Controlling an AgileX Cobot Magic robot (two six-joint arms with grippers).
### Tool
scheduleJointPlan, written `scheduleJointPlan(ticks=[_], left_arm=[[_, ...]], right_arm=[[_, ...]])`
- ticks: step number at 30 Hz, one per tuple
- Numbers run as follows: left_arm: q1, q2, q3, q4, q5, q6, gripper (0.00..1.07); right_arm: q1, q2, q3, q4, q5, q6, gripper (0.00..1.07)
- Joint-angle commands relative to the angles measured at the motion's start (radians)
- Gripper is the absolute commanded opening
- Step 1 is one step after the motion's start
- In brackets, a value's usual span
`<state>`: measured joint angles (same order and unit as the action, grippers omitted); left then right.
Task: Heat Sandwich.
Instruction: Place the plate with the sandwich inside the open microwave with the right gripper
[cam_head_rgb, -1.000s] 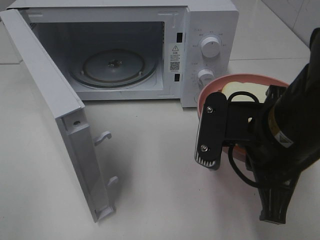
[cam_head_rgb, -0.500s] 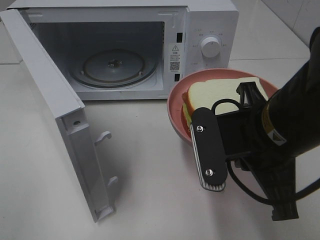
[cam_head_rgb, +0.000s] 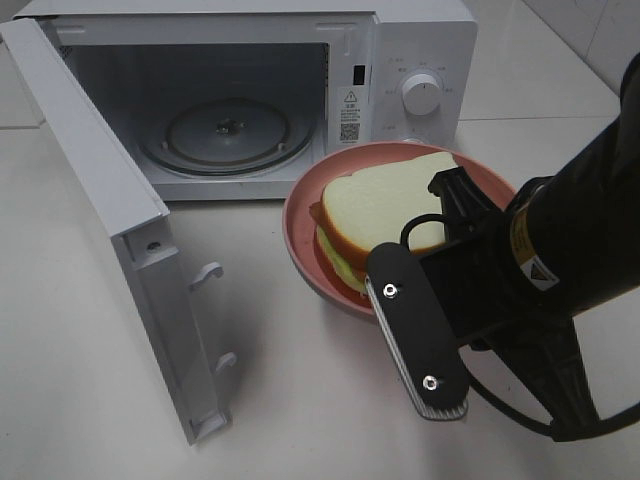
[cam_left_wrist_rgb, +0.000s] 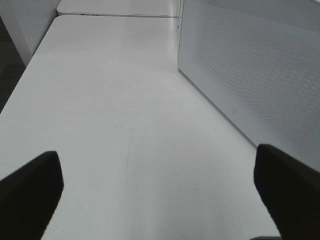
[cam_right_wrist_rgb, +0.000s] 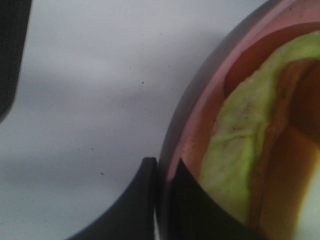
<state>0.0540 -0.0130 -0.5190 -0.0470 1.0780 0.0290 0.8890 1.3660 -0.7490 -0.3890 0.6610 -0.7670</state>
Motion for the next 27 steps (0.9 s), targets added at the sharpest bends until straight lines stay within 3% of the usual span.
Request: scheduleJointPlan(ticks=[1, 12, 27], left_arm=[[-0.004, -0.008, 0.003, -0.009, -0.004, -0.004, 0.96], [-0.004, -0.008, 0.003, -0.009, -0.004, -0.004, 0.96], [-0.004, -0.008, 0.003, -0.009, -0.004, -0.004, 0.96]], right_arm=[[-0.002, -0.005, -0.001, 0.019, -0.038, -0.115, 0.00], [-0.002, 0.002, -0.001, 0.084, -0.061, -0.344, 0.00], [-0.177, 0.002, -0.001, 0.257, -0.074, -0.628, 0.00]])
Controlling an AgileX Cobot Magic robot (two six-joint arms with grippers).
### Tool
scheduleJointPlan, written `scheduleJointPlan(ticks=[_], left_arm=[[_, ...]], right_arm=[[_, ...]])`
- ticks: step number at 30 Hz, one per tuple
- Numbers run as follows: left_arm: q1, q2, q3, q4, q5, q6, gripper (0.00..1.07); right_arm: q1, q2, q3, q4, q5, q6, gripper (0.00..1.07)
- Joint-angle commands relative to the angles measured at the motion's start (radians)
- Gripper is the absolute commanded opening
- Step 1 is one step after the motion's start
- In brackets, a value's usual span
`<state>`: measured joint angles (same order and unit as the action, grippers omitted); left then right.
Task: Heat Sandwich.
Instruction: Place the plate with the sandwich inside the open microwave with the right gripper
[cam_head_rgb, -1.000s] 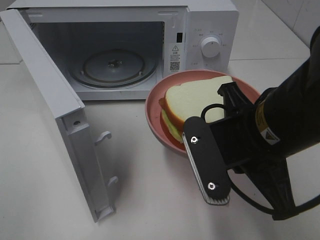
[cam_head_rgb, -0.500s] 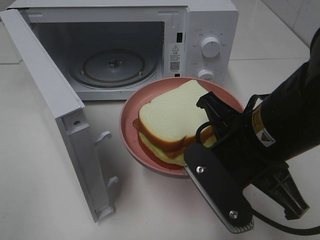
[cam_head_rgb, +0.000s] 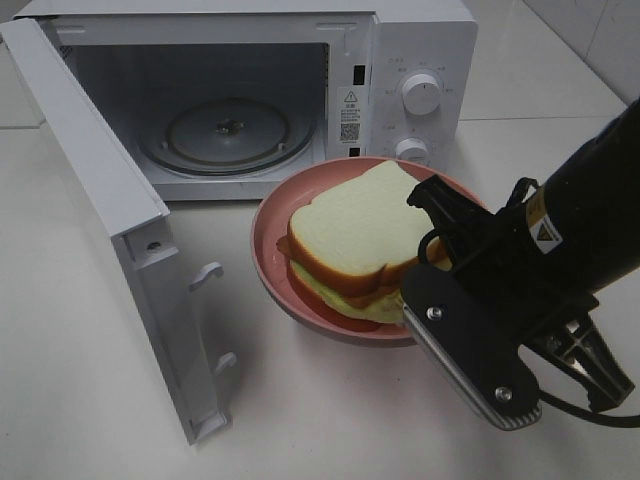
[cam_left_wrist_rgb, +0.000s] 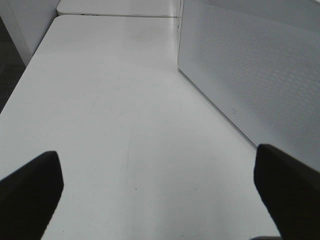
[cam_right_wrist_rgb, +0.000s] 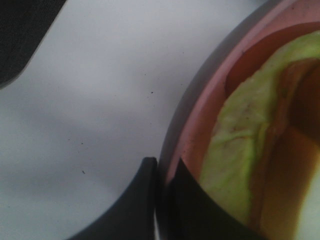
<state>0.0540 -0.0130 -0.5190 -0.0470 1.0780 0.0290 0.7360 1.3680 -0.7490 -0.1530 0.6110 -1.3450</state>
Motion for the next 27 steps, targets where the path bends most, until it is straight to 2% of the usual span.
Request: scheduleJointPlan(ticks=[1, 17, 27], left_arm=[[-0.004, -0.008, 0.003, -0.009, -0.004, -0.004, 0.96], [-0.004, -0.008, 0.003, -0.009, -0.004, -0.004, 0.96], [-0.004, -0.008, 0.003, -0.009, -0.004, -0.004, 0.96]], right_arm=[[-0.033, 0.000, -0.001, 0.033, -0.024, -0.067, 0.00], [-0.161, 0.000, -0.002, 0.078, -0.026, -0.167, 0.00], [-0.160, 0.000, -0.008, 0.137, -0.045, -0.196, 0.00]])
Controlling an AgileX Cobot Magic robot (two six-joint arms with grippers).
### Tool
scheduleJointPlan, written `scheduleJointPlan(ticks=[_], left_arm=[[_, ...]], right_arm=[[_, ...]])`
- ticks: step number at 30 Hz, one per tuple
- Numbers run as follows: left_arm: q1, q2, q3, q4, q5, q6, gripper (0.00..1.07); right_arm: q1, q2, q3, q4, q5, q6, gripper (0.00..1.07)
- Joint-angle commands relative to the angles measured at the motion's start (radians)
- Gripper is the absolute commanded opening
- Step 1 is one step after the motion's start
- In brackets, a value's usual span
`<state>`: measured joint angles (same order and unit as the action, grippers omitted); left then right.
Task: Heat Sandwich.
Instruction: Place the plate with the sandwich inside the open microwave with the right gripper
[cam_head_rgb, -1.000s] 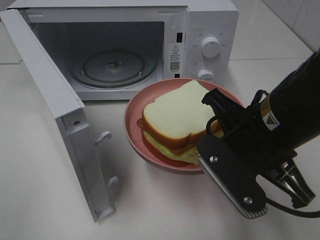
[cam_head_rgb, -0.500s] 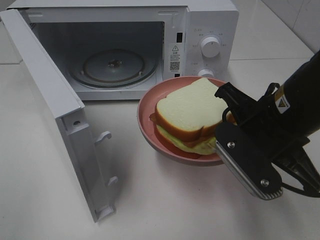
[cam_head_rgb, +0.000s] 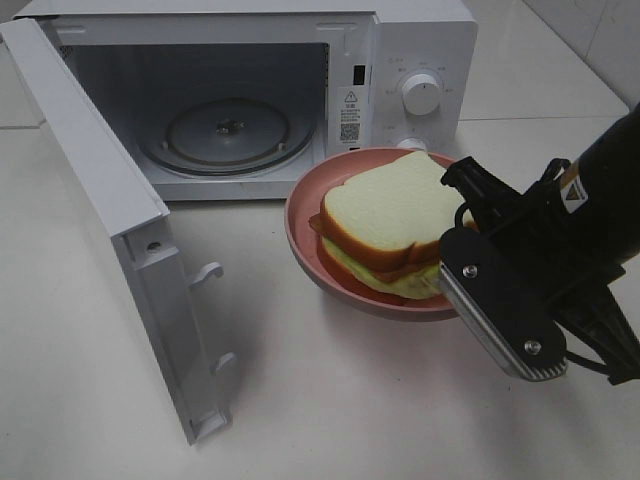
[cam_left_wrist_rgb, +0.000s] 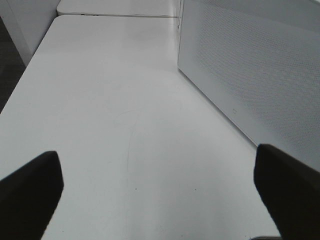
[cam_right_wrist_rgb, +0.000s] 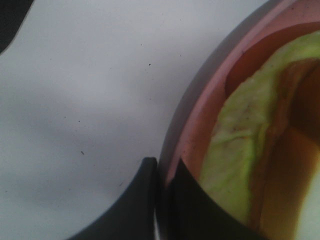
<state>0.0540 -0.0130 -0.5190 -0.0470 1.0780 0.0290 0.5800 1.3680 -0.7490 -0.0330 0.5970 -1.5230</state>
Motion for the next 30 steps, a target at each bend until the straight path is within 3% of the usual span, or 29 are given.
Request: scheduleJointPlan(ticks=[1, 30], left_arm=[[-0.004, -0.008, 0.003, -0.009, -0.004, -0.004, 0.96], [-0.004, -0.008, 0.003, -0.009, -0.004, -0.004, 0.96]], right_arm=[[-0.001, 0.000, -0.013, 0.017, -0.031, -0.018, 0.00], [0.078, 0.202, -0.211, 0.048, -0.112, -0.055, 0.00]])
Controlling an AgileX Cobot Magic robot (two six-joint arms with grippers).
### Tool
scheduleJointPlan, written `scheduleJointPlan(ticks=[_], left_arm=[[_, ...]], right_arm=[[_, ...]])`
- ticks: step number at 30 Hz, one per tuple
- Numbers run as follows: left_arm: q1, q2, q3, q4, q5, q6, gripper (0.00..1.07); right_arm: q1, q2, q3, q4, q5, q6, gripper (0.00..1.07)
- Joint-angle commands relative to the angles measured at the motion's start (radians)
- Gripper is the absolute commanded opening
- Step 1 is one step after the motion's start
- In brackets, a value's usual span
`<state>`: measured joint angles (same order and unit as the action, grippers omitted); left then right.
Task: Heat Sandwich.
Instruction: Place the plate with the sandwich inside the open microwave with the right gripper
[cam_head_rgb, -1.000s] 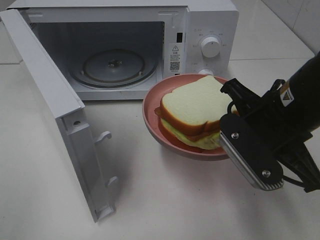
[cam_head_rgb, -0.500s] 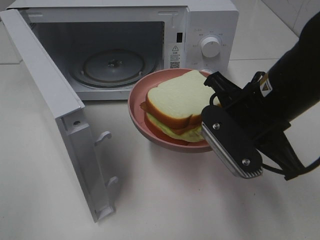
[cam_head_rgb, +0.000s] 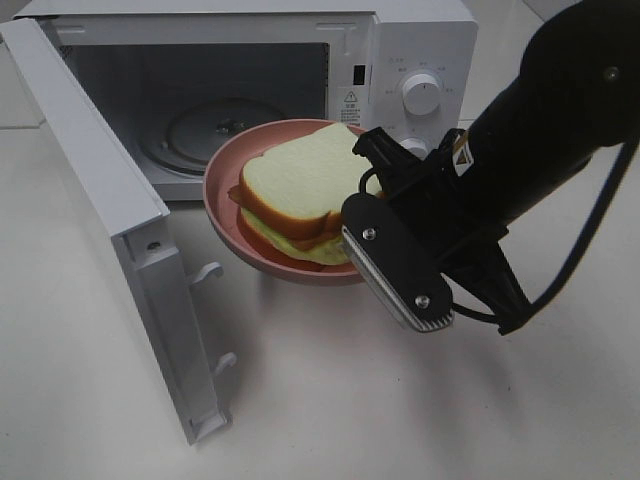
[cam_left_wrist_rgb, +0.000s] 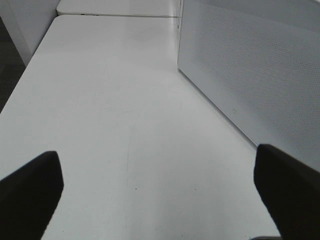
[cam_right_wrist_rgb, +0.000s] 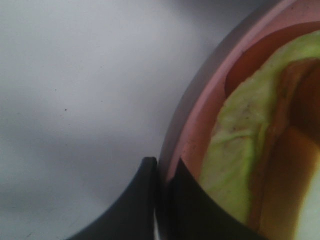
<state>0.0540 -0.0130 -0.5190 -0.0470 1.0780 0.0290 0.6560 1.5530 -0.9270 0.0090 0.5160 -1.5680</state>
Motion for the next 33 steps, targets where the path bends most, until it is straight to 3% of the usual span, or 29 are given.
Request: scheduleJointPlan(ticks=[1, 33], left_arm=[[-0.004, -0.008, 0.003, -0.009, -0.004, -0.004, 0.96], [-0.004, -0.008, 0.003, -0.009, -0.004, -0.004, 0.96]], right_arm=[[0.002, 0.026, -0.043, 0.006, -0.031, -0.010, 0.00], [0.002, 0.275, -0.294, 0.029, -0.045, -0.010, 0.00]])
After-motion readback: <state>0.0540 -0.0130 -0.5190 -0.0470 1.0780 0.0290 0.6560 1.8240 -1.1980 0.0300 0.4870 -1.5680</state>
